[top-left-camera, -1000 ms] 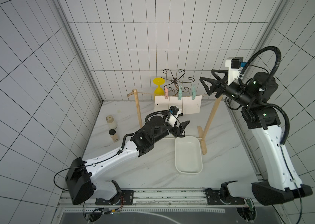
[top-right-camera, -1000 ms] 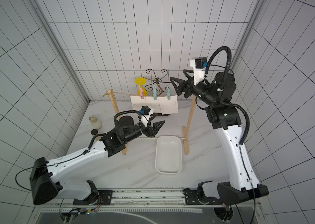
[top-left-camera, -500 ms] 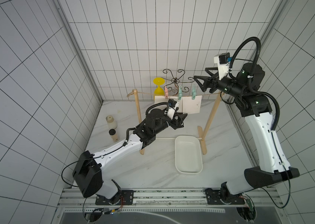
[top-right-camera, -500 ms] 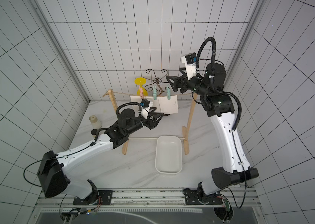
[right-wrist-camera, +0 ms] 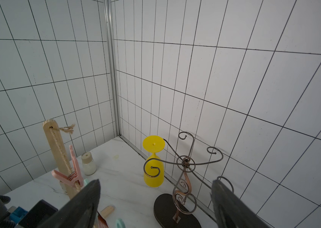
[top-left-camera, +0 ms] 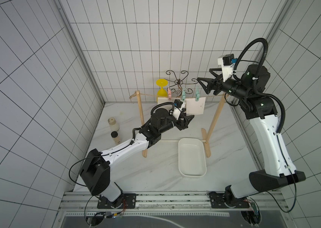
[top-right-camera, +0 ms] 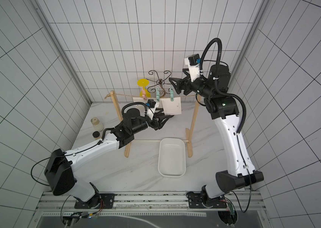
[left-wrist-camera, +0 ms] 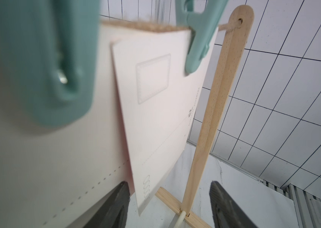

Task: Remove the postcards from the strings
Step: Pinch the postcard on the clothesline.

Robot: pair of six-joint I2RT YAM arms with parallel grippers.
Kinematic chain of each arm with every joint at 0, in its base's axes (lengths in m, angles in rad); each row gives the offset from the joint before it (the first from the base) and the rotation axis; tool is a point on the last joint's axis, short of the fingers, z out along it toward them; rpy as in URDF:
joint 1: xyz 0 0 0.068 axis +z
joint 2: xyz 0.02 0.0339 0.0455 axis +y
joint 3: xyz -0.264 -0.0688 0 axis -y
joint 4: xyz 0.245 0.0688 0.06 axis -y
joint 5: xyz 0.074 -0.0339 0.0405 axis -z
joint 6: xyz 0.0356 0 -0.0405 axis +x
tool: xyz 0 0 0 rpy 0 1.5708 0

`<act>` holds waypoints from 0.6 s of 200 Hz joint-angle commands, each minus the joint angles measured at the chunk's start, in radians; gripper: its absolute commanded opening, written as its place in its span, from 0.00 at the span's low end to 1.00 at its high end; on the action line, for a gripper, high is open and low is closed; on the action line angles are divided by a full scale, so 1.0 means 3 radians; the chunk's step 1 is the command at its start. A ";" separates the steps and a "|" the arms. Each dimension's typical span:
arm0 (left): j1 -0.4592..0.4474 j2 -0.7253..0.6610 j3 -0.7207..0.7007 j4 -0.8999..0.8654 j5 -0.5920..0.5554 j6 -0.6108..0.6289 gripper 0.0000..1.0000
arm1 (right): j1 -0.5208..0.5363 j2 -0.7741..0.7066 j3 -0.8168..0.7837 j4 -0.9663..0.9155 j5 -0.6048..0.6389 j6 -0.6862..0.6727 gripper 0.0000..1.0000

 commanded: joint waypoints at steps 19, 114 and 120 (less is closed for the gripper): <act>0.0005 0.0070 0.0038 0.0236 0.0142 -0.0044 0.64 | 0.0016 -0.0093 -0.0134 0.0090 -0.0055 -0.0084 0.89; 0.0005 0.0199 0.0051 0.0445 0.0317 -0.0214 0.64 | 0.0013 -0.0123 -0.0190 0.0121 -0.0035 -0.0102 0.88; 0.0008 0.0207 0.0044 0.0461 0.0326 -0.0224 0.64 | 0.0016 -0.0123 -0.0190 0.0121 -0.0042 -0.0107 0.88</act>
